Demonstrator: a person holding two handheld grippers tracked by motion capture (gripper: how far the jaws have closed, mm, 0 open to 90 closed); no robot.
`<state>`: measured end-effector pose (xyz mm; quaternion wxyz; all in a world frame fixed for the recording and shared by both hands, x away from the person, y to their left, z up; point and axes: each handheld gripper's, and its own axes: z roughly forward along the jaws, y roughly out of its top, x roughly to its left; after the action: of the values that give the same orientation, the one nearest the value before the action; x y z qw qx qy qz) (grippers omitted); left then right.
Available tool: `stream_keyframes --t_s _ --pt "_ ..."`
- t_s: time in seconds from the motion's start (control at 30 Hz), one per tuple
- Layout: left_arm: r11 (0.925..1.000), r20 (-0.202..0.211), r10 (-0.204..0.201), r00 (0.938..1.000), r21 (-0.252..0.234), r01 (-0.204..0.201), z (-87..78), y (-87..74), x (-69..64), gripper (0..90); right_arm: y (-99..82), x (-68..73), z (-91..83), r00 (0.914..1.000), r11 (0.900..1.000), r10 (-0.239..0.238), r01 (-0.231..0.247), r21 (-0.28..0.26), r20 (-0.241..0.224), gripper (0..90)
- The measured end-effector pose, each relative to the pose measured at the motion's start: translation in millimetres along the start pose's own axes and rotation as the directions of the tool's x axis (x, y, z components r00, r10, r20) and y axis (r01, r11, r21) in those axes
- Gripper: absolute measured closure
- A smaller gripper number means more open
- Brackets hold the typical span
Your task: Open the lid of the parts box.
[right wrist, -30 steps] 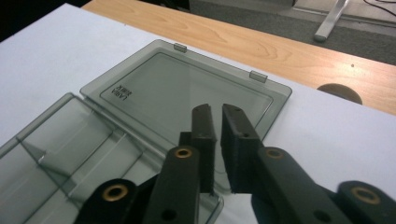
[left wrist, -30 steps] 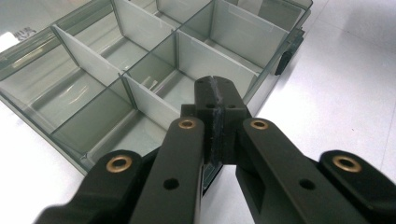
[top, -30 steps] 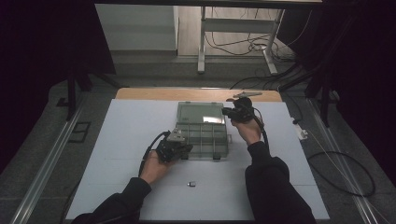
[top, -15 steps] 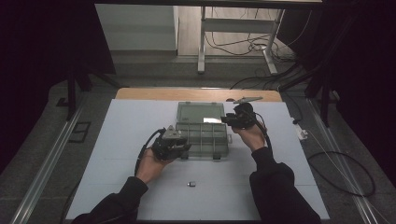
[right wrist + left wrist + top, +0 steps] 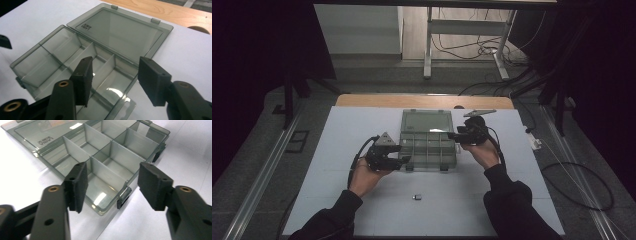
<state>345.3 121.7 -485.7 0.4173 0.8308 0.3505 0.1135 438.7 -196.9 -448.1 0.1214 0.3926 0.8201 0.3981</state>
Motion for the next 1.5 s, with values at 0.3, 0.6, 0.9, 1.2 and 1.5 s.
stream_keyframes --t_s 0.3,0.6,0.9,1.2,1.5 --pt "0.9986 -0.007 -0.042 0.9991 -0.034 0.042 -10.6 -5.8 10.1 27.8 -10.7 11.3 -10.7 0.9999 0.9999 -0.014 0.014 0.006 -0.004 32.7" --pt "0.9994 -0.012 -0.032 0.9994 -0.01 0.032 -16.2 -9.2 9.3 17.9 -21.0 17.8 -19.3 0.9996 0.9996 -0.024 0.024 0.016 -0.015 26.1" --pt "0.9947 -0.025 -0.102 0.9944 0.007 0.103 -26.9 -13.1 13.4 10.5 -34.0 25.2 -30.4 0.9988 0.999 -0.034 0.035 0.03 -0.035 21.8" --pt "0.9931 -0.003 -0.116 0.9932 -0.017 0.116 -36.8 -18.0 13.5 7.4 -44.0 30.3 -41.5 0.998 0.9992 -0.03 0.032 0.023 -0.056 17.2" --pt "0.9929 -0.007 -0.111 0.9938 -0.044 0.11 -47.2 -24.5 12.5 4.9 -55.0 34.6 -51.9 0.9961 0.9986 -0.035 0.038 0.037 -0.081 11.2"
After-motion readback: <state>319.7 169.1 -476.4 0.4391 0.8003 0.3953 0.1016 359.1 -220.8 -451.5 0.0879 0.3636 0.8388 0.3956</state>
